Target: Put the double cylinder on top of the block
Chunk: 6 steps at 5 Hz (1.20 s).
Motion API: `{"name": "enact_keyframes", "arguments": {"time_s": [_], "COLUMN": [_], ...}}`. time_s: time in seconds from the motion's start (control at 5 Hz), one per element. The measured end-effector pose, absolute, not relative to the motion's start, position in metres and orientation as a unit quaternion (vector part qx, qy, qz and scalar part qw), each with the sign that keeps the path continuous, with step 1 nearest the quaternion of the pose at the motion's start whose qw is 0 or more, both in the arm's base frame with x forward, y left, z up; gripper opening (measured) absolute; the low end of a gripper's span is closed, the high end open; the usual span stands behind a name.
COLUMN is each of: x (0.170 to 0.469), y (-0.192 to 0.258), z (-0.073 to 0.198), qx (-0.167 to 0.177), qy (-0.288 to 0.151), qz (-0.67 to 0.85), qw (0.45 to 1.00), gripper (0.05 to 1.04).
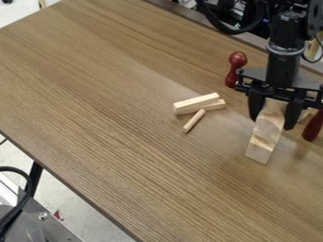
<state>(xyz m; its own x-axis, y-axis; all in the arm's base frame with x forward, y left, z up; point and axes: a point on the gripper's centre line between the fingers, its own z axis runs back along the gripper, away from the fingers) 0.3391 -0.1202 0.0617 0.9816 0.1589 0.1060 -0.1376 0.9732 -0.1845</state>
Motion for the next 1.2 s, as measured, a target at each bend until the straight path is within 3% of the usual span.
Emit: {"name": "enact_keyframes", "arguments": {"time_s": [0.2, 0.4, 0.8, 1.2], "x": [0.34, 0.337, 0.33, 0.325], "y": [-0.12, -0.121, -0.12, -0.107], "z": [0.058, 0.055, 0.066, 0.113], "qx": [-0.082, -0.07, -0.076, -0.059], "qy": [-0.062, -0.064, -0.072, -0.123], "qz": [0.076, 0.07, 0.068, 0.082], "qw": [0.992, 0.993, 0.992, 0.987], "gripper": [0.666, 0.949, 0.999, 0.999]}}
